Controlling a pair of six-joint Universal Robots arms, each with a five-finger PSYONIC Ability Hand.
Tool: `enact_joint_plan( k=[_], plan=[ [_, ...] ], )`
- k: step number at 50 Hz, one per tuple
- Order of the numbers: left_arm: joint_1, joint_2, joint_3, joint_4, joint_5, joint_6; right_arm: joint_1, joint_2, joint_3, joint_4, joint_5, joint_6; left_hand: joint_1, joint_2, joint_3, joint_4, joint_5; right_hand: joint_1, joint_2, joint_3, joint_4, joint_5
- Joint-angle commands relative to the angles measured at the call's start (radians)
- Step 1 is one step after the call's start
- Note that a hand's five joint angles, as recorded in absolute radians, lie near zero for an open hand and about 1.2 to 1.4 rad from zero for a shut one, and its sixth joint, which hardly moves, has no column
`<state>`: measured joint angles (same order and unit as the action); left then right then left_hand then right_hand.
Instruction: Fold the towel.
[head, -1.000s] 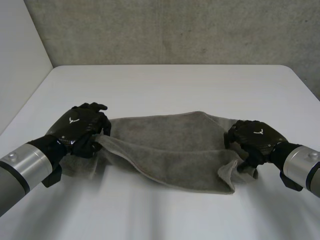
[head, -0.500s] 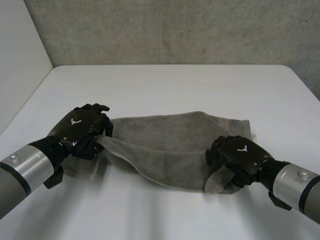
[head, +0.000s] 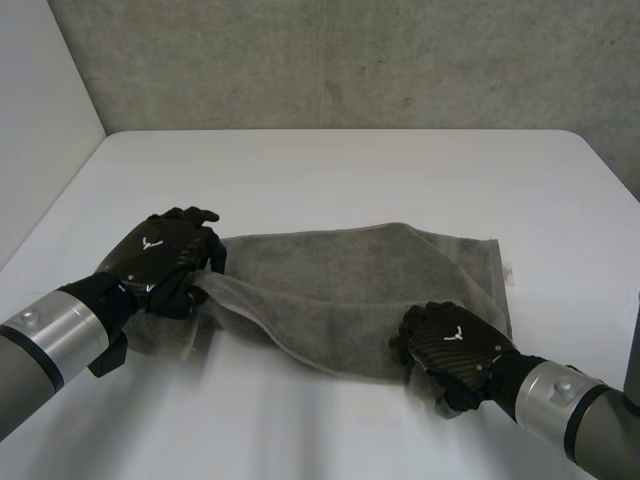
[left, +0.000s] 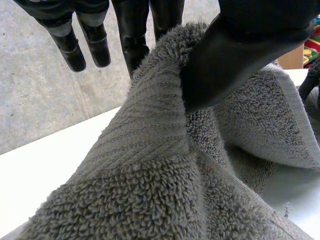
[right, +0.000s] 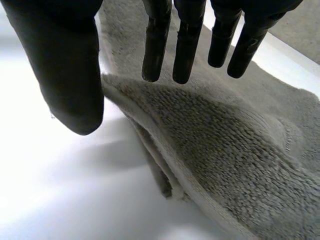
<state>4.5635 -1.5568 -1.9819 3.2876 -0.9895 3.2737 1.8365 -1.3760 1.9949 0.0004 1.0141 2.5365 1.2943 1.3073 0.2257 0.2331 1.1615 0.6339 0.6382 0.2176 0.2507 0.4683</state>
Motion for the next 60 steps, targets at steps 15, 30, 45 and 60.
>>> enact_joint_plan(
  k=[15,30,45,60],
  plan=[
    [0.0,0.0,-0.009,0.003,0.002,0.0,-0.165,-0.204,-0.083,-0.086,0.018,0.092,0.102,0.089,-0.051,-0.059,0.06,0.762,0.758,-0.043,-0.076,0.753],
    [-0.018,0.001,-0.012,0.004,0.002,0.0,-0.324,-0.098,-0.077,0.096,0.027,-0.248,0.102,0.089,-0.051,-0.059,0.06,-0.064,-0.069,-0.043,-0.076,-0.073],
    [-0.021,0.001,-0.012,0.006,0.002,0.0,-0.249,-0.089,-0.016,-0.068,-0.066,-0.305,0.102,0.089,-0.051,-0.059,0.06,-0.056,-0.06,-0.043,-0.076,-0.065],
    [-0.02,0.0,-0.012,0.006,0.0,0.0,-0.218,0.011,-0.005,-0.178,0.0,-0.374,0.102,0.089,-0.051,-0.059,0.06,0.038,0.034,-0.043,-0.076,0.029]
  ],
)
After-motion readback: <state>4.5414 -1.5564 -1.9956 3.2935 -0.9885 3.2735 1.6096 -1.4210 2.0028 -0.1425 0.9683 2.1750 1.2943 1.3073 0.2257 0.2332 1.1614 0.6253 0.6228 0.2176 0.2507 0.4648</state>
